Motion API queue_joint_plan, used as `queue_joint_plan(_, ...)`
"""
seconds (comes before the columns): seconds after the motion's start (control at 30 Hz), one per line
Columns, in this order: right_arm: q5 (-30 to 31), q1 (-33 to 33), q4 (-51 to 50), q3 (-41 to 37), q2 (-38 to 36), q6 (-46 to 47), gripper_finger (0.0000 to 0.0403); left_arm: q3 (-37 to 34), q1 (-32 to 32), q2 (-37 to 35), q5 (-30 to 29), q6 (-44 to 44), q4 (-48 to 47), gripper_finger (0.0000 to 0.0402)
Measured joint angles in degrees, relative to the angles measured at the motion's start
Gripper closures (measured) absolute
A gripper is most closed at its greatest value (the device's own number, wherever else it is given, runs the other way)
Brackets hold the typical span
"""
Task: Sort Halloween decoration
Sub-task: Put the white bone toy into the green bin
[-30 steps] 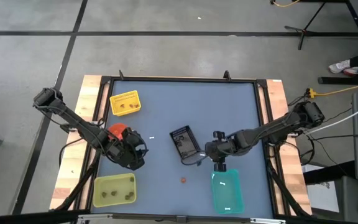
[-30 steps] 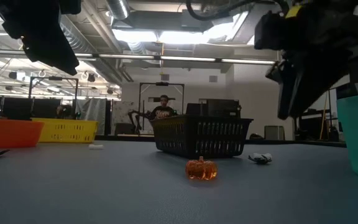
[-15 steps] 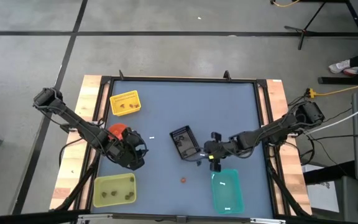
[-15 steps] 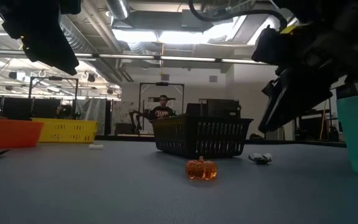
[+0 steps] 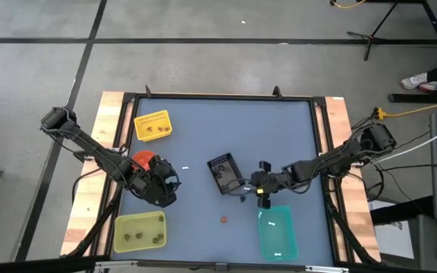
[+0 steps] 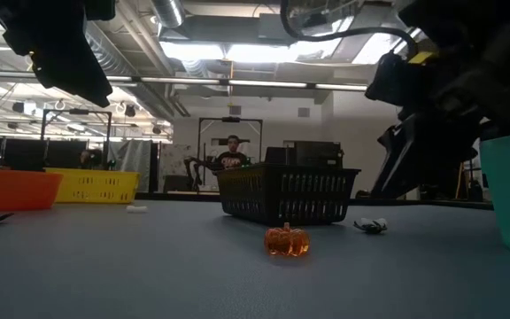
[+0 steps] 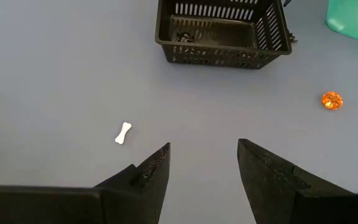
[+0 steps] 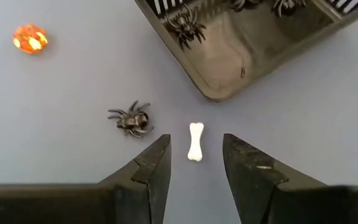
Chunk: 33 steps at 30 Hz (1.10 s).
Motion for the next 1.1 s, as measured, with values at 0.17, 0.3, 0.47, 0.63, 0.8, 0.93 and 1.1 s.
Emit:
queue_joint_plan(0.17, 1.4, 0.0, -0.1, -0.3, 0.0, -0.3, 0.0259, 0.0, 0.0, 0.0, 0.0, 0.0, 0.0, 0.0230)
queue_joint_plan(0.3, 1.4, 0.0, -0.1, -0.3, 0.0, -1.9, 0.0259, 0.0, 0.0, 0.0, 0.0, 0.0, 0.0, 0.0230)
queue_joint_plan(0.47, 1.4, 0.0, 0.4, -0.3, 0.0, -3.2, 0.0259, 0.0, 0.0, 0.0, -0.1, 0.0, 0.0, 0.0230)
queue_joint_plan(0.63, 0.8, 0.0, 2.5, -0.3, 0.0, -7.2, 0.0259, 0.0, 0.0, 0.0, -0.4, 0.0, 0.0, 0.0230)
queue_joint_plan(0.8, 0.7, -0.3, 2.4, -0.1, 0.0, -12.3, 0.0259, 0.0, 0.0, 0.0, -0.5, 0.0, 0.0, 0.0230)
queue_joint_plan(0.93, -1.6, -1.3, 2.4, -0.1, 0.0, -15.2, 0.0259, 0.0, 0.0, 0.0, -1.2, 0.0, 0.0, 0.0230)
queue_joint_plan(1.1, -5.3, -3.4, 2.4, -0.1, 0.0, -21.2, 0.0259, 0.0, 0.0, 0.0, -1.9, 0.0, 0.0, 0.0230)
